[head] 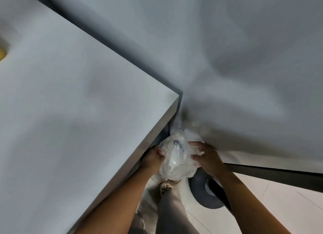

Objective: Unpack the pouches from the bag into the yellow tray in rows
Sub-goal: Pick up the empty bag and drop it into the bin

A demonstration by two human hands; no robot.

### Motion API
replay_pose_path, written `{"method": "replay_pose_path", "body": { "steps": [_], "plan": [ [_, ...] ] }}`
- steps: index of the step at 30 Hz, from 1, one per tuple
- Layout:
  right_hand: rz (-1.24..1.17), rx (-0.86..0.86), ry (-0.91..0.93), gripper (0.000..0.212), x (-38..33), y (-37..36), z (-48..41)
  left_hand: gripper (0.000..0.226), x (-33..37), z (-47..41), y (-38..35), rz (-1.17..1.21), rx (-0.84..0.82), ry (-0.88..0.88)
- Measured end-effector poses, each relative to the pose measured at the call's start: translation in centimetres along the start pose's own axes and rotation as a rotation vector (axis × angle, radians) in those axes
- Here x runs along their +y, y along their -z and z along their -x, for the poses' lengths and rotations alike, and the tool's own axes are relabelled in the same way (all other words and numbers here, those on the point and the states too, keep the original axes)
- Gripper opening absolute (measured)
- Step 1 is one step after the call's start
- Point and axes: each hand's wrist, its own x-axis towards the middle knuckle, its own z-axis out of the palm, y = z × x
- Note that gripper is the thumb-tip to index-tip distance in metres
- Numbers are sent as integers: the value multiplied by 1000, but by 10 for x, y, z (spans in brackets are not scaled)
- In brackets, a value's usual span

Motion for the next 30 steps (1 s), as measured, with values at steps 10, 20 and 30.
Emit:
{"method": "replay_pose_path", "body": {
  "steps": [10,20,30],
  "plan": [
    [-16,116,-74,42,68,-60,-40,6,-59,-74,-53,8,37,86],
    [144,221,-40,38,115,-123,-69,58,-88,-115,-95,91,-279,39],
    [276,-7,81,54,164,-163,-94,42,-129,-172,-136,84,-268,82]
  ]
}}
